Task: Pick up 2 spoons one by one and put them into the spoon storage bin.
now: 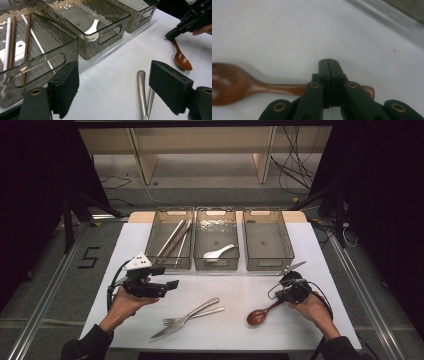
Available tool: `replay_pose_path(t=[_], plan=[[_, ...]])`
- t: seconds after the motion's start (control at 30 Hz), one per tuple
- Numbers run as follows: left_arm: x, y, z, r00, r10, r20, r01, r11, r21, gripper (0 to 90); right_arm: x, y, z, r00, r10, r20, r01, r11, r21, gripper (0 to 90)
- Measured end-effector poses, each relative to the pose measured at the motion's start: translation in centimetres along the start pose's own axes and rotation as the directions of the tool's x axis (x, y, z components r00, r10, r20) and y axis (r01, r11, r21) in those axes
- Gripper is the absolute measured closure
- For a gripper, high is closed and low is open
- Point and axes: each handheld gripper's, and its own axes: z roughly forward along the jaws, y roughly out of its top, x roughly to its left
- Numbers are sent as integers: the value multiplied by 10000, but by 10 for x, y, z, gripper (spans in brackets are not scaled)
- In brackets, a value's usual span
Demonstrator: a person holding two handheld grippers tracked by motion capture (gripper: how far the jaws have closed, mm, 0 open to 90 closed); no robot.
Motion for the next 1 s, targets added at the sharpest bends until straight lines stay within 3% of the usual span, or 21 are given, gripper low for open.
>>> replay_pose_path(t=[0.3, 0.6, 0.73, 0.83, 1.0], plan=[[-3, -2, 1, 9998, 213, -20, -213, 9996, 202, 235, 15, -18, -12, 9995, -146, -263, 166, 9967, 792, 900], [-4, -4, -4, 9998, 173, -43, -173, 9998, 62, 235, 30, -34, -24, 9973, -448, -585, 518, 9909, 1244, 899], [-4, -5, -6, 9999, 91, -46, -91, 10000, -15, 233, 33, -36, -36, 9965, -645, -534, 681, 9953, 695, 814], [-5, -5, -6, 9999, 101, -30, -101, 9999, -3, 230, 38, -35, -42, 9917, -985, -831, 1011, 9945, 270, 642], [-6, -5, -7, 9999, 123, -24, -123, 9999, 3, 221, 51, -34, -33, 9796, -1722, -1036, 1806, 9805, 780, 497]])
